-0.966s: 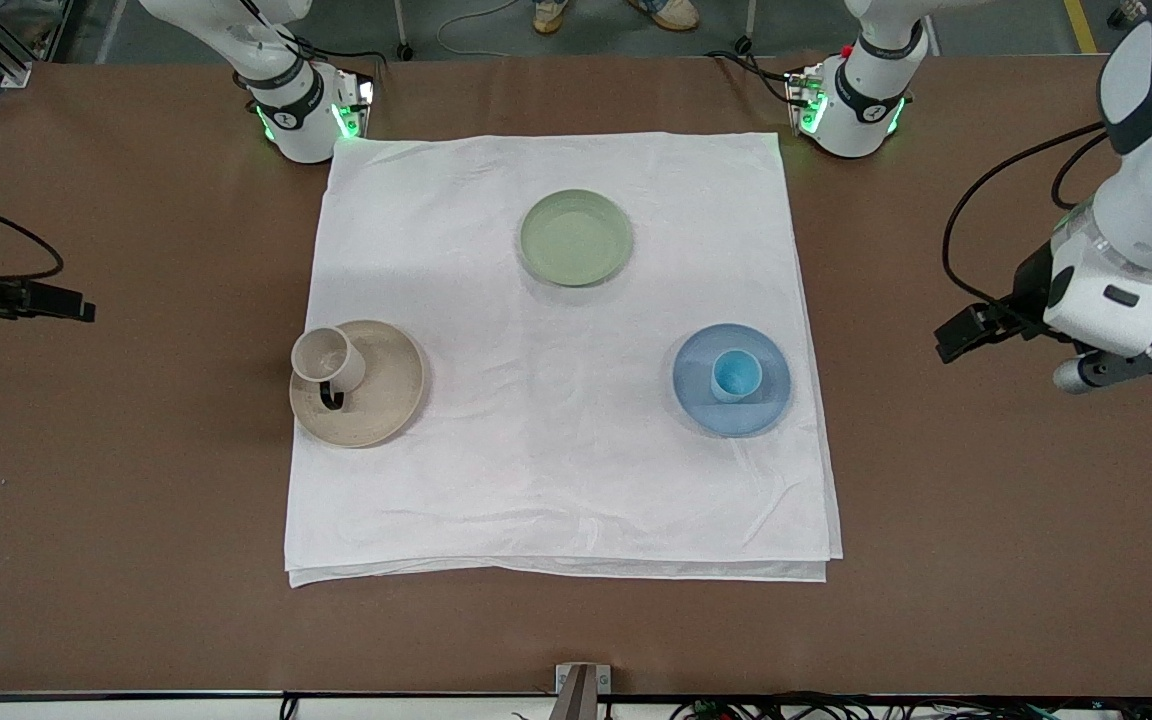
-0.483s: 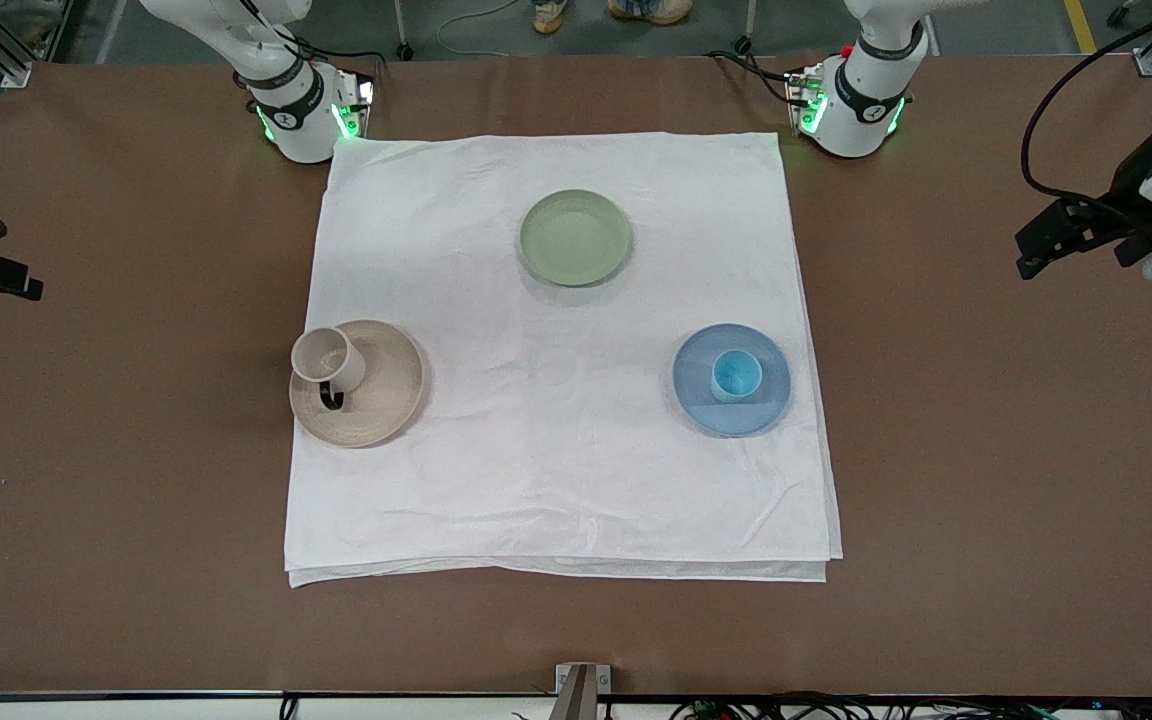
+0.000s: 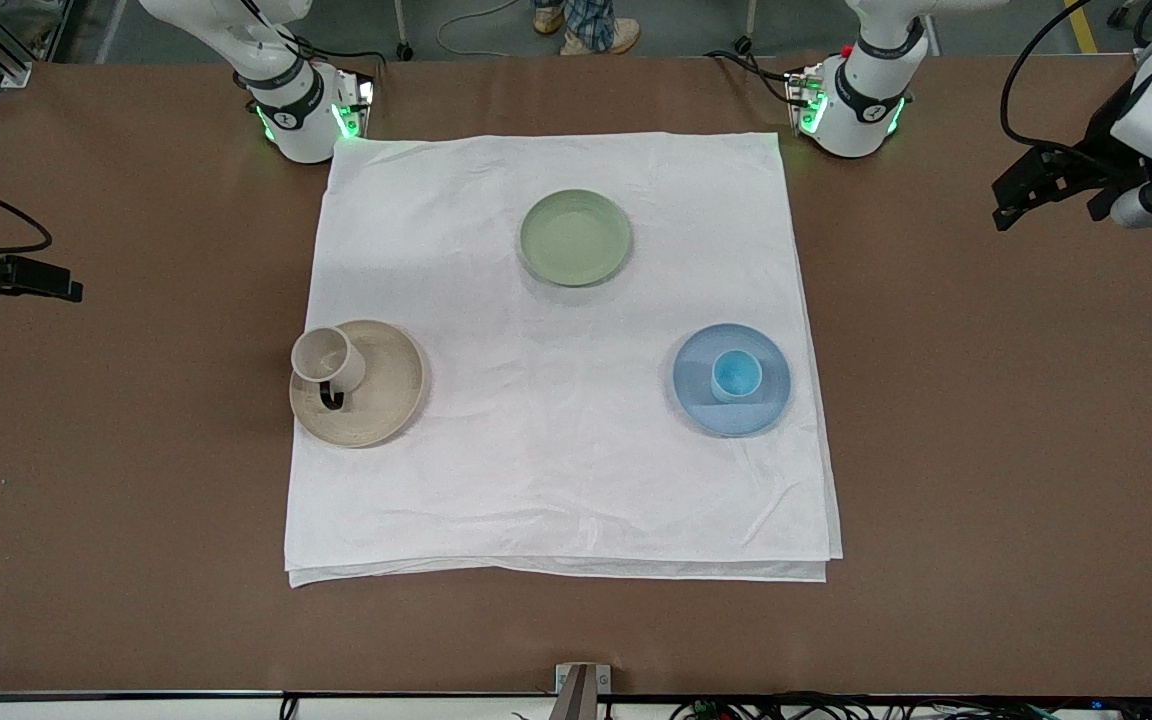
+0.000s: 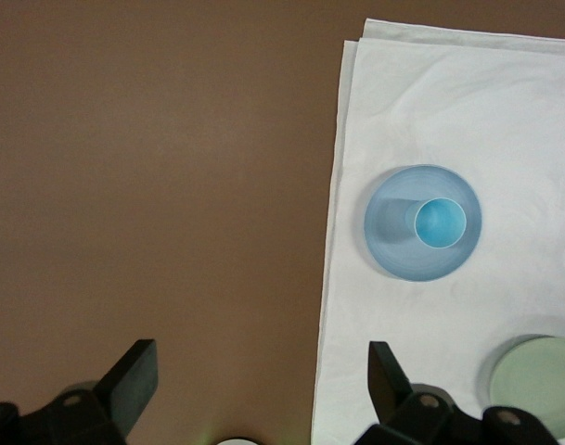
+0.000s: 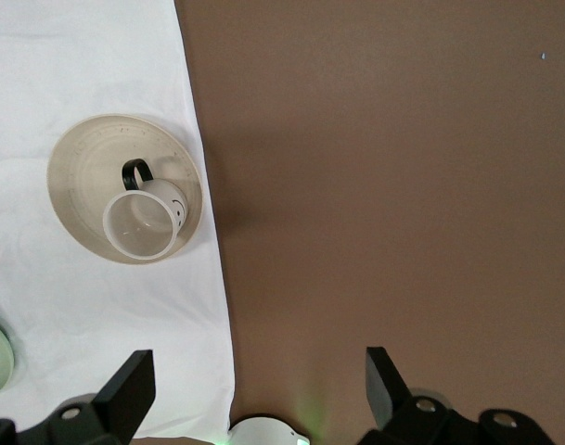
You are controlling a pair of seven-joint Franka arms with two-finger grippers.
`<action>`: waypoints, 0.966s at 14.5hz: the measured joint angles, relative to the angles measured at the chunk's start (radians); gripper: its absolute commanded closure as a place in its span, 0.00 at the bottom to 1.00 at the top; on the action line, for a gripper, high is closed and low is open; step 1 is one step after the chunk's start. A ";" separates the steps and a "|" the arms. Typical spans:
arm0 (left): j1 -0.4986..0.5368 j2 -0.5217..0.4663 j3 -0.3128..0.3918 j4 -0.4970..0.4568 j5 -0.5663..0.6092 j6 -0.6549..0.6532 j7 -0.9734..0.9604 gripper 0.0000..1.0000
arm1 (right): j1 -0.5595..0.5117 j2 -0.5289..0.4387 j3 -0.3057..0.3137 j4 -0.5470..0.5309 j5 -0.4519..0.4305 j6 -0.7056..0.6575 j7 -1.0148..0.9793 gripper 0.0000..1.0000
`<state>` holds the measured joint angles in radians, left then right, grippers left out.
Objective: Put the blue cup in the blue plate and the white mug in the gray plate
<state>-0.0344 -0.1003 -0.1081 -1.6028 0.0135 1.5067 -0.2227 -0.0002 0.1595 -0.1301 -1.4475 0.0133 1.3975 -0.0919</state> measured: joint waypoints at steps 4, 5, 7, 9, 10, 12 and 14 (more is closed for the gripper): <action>0.000 0.000 0.003 -0.012 -0.005 0.000 0.046 0.00 | 0.000 -0.146 0.003 -0.125 0.000 0.025 0.032 0.00; 0.000 0.000 0.005 -0.013 -0.005 0.000 0.048 0.00 | -0.001 -0.180 0.011 -0.149 0.000 0.026 0.043 0.00; 0.000 0.000 0.006 -0.013 -0.005 0.000 0.051 0.00 | -0.004 -0.236 0.040 -0.189 0.000 0.030 0.074 0.00; 0.000 0.000 0.009 -0.013 -0.005 -0.001 0.058 0.00 | -0.010 -0.275 0.056 -0.218 0.000 0.036 0.092 0.00; 0.001 0.000 0.011 -0.013 -0.005 -0.002 0.066 0.00 | -0.014 -0.285 0.056 -0.226 0.000 0.040 0.092 0.00; 0.001 0.000 0.014 -0.013 -0.005 -0.002 0.073 0.00 | -0.023 -0.287 0.056 -0.232 0.000 0.045 0.092 0.00; 0.005 0.000 0.015 -0.007 -0.005 -0.002 0.074 0.00 | -0.025 -0.287 0.056 -0.239 0.000 0.050 0.092 0.00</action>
<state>-0.0291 -0.1004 -0.0927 -1.6100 0.0085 1.5049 -0.1491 -0.0255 -0.1278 -0.0741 -1.6861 0.0131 1.4471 0.0006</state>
